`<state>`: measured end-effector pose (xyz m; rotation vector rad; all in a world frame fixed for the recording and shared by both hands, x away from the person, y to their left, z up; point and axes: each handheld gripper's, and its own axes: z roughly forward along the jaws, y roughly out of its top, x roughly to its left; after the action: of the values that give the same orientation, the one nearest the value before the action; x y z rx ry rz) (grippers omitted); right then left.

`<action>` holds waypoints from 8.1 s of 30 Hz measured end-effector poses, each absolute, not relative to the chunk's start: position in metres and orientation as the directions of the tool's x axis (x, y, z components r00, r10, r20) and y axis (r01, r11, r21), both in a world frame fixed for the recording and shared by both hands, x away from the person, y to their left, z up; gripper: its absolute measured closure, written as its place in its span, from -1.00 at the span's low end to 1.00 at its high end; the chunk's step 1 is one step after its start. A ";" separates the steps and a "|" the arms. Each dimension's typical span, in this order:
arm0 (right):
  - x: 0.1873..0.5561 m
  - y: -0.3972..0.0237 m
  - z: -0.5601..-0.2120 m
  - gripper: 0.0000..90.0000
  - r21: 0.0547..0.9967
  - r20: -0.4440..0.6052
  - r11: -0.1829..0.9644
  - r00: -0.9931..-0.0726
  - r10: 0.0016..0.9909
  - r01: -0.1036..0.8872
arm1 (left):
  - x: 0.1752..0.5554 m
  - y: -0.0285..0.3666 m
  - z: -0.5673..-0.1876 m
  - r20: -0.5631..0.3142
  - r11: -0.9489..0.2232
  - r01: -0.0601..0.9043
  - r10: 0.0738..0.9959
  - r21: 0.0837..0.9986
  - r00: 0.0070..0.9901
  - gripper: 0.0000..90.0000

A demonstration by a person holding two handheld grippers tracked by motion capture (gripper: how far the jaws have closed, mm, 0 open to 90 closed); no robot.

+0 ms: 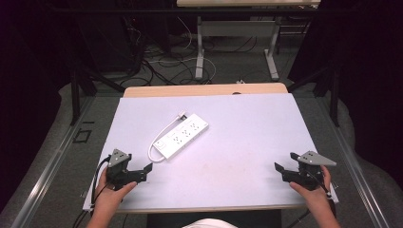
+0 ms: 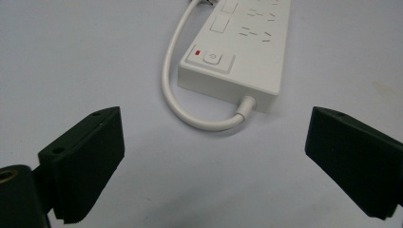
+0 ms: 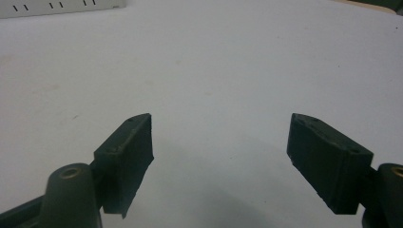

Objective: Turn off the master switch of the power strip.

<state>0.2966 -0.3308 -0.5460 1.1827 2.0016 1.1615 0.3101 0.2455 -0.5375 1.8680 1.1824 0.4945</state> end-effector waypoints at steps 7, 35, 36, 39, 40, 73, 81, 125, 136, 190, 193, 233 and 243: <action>0.296 -0.332 -0.549 -0.47 0.884 0.002 0.208 -0.448 0.894 0.419 | 0.316 0.243 -0.531 -0.111 -0.191 0.539 0.872 0.820 0.477 -0.70; 0.295 -0.330 -0.549 -0.47 0.868 -0.001 0.230 -0.461 0.887 0.440 | 0.335 0.233 -0.501 -0.075 -0.236 0.518 0.857 0.823 0.510 -0.31; 0.295 -0.330 -0.549 -0.47 0.868 -0.001 0.230 -0.461 0.887 0.440 | 0.336 0.233 -0.500 -0.071 -0.239 0.516 0.858 0.822 0.509 -0.30; 0.295 -0.330 -0.549 -0.47 0.869 -0.004 0.233 -0.463 0.886 0.437 | 0.339 0.232 -0.494 -0.070 -0.235 0.518 0.862 0.823 0.502 -0.27; 0.295 -0.330 -0.549 -0.47 0.869 -0.004 0.233 -0.463 0.886 0.437 | 0.340 0.232 -0.493 -0.071 -0.232 0.515 0.862 0.825 0.502 -0.27; 0.297 -0.332 -0.552 -0.47 0.865 0.011 0.229 -0.472 0.881 0.447 | 0.377 0.217 -0.494 -0.252 -0.029 0.591 0.887 0.806 0.386 0.00; 0.296 -0.332 -0.553 -0.47 0.861 0.019 0.223 -0.468 0.884 0.456 | 0.385 0.218 -0.499 -0.288 -0.005 0.622 0.884 0.783 0.369 0.16; 0.298 -0.333 -0.556 -0.47 0.856 0.040 0.211 -0.466 0.884 0.472 | 0.402 0.194 -0.527 -0.150 -0.173 0.706 0.916 0.687 0.371 1.00; 0.298 -0.333 -0.556 -0.47 0.853 0.053 0.202 -0.465 0.884 0.480 | 0.403 0.188 -0.531 -0.109 -0.213 0.707 0.918 0.674 0.380 1.00; 0.298 -0.333 -0.557 -0.47 0.855 0.046 0.207 -0.466 0.883 0.476 | 0.399 0.195 -0.527 -0.119 -0.185 0.714 0.928 0.675 0.353 0.99; 0.298 -0.334 -0.557 -0.47 0.855 0.049 0.205 -0.468 0.883 0.477 | 0.398 0.195 -0.525 -0.122 -0.179 0.712 0.929 0.679 0.349 0.99; 0.296 -0.337 -0.555 -0.47 0.857 0.058 0.192 -0.460 0.886 0.478 | 0.387 0.191 -0.512 -0.234 -0.140 0.706 0.884 0.694 0.405 0.23; 0.297 -0.337 -0.555 -0.47 0.859 0.060 0.191 -0.465 0.883 0.475 | 0.379 0.182 -0.505 -0.214 -0.165 0.679 0.873 0.715 0.438 -0.04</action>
<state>0.2969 -0.3370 -0.5553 1.2675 2.0198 1.2011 0.3791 0.1816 -0.5045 1.9145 1.3093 0.3157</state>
